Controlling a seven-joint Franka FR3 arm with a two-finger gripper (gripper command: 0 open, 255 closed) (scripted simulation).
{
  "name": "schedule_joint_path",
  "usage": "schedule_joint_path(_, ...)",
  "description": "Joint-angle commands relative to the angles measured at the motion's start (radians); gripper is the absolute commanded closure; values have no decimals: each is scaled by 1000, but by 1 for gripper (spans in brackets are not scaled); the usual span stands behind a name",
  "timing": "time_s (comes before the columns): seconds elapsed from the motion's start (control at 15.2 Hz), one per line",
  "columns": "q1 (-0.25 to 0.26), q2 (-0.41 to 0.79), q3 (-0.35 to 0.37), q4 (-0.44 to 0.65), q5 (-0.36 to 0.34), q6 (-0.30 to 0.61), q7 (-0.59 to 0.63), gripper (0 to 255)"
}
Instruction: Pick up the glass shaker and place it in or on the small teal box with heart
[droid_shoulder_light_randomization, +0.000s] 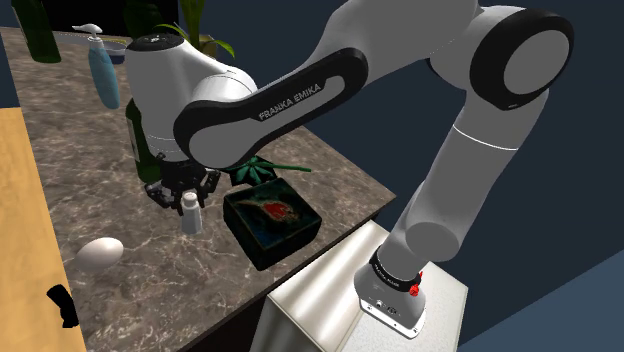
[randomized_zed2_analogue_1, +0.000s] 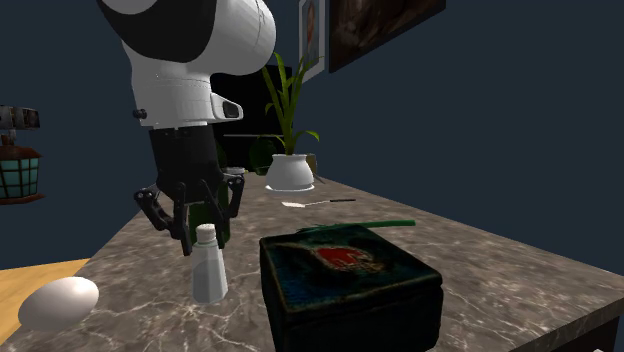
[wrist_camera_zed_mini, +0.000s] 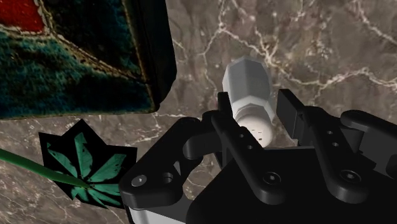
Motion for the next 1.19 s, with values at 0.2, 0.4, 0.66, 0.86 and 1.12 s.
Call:
schedule_joint_path(0.2,-3,-22,2,18,18,-36,-15,255)
schedule_joint_path(0.4,-4,-44,3,37,34,-72,-29,255)
schedule_joint_path(0.66,-6,-69,3,67,53,-122,-46,255)
schedule_joint_path(0.86,-8,-86,3,92,64,-159,-57,255)
schedule_joint_path(1.12,-9,-104,2,127,77,-210,-70,255)
